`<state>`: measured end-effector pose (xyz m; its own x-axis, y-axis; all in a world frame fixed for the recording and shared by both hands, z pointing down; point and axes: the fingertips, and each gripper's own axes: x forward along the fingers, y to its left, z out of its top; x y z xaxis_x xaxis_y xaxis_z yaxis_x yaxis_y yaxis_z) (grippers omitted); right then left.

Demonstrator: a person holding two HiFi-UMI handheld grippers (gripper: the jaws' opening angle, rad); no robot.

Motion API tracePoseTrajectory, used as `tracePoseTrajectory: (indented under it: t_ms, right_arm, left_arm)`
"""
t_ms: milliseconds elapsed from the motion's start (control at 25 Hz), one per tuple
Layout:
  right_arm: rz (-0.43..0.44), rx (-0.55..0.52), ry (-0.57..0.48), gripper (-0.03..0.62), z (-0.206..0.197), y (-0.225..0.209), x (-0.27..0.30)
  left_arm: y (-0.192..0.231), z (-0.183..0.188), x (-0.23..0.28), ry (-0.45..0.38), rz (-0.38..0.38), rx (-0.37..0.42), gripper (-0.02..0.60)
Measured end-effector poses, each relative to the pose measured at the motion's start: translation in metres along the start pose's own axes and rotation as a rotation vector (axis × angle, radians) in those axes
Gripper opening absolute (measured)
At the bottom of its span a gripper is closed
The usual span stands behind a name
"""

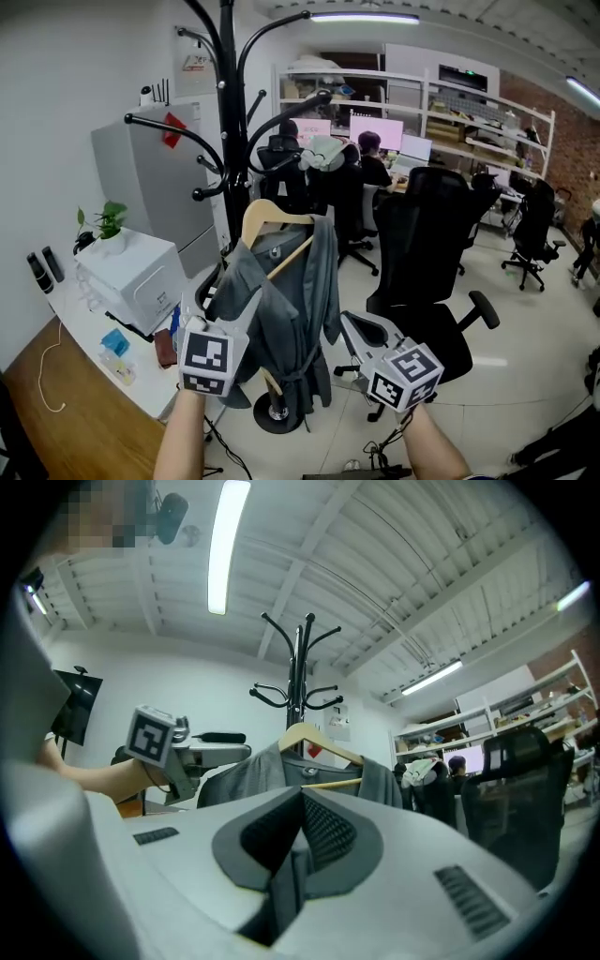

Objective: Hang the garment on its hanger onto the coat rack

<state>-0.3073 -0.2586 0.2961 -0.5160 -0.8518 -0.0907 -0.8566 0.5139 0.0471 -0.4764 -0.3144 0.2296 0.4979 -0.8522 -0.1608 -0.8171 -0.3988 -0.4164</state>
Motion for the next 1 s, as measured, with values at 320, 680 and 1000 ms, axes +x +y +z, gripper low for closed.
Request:
tracePoseTrajectory:
  t_ms: [320, 680, 1000]
  right_arm:
    - [0.064, 0.047, 0.024, 0.014, -0.028, 0.024, 0.003]
    - [0.206, 0.064, -0.015, 0.015, -0.030, 0.060, 0.003]
    - [0.230, 0.056, -0.010, 0.014, -0.032, 0.071, -0.005]
  left_arm:
    - [-0.097, -0.080, -0.066, 0.124, -0.174, -0.419, 0.003]
    - [-0.119, -0.099, -0.074, 0.170, -0.184, -0.586, 0.003]
    - [-0.126, -0.101, -0.079, 0.197, -0.205, -0.570, 0.003]
